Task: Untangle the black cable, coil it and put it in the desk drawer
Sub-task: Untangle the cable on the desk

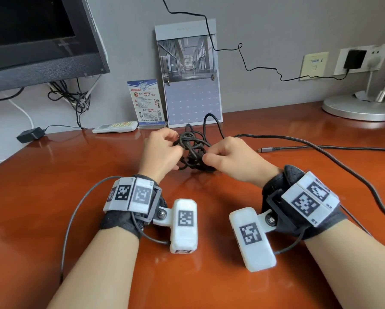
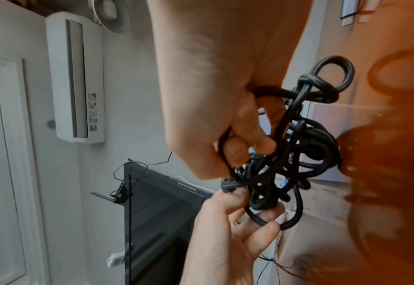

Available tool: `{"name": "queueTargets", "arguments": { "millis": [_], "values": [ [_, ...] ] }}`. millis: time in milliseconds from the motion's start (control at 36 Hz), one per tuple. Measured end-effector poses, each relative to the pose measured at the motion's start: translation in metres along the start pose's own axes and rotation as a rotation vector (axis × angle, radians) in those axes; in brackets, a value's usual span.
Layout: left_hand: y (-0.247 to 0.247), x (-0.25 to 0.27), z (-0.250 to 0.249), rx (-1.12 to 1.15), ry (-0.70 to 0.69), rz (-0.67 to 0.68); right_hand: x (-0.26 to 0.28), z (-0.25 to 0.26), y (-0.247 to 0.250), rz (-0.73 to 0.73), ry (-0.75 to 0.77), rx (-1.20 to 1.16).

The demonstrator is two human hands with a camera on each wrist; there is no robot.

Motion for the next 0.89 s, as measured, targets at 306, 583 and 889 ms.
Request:
{"name": "queueTargets", "arguments": {
  "millis": [306,583,889],
  "values": [
    [-0.005,0.001,-0.009,-0.013,-0.191,-0.008,-0.001,-0.012,0.005,-0.095,-0.078,0.115],
    [-0.003,0.006,-0.014,0.075,-0.097,0.029,-0.005,-0.016,0.009,-0.204,-0.084,0.135],
    [-0.014,0.003,-0.002,-0.08,-0.07,0.105,-0.004,-0.02,-0.006,-0.063,-0.102,0.242]
  ]
}}
Point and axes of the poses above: each hand's wrist, its own x-axis away from the middle knuckle, its own y-axis out of the back of the hand, z = x × y, the point moved 7 cm from there along -x, towards the middle knuckle, and after that the axes turned 15 degrees about -z, right-handed, at the moved point
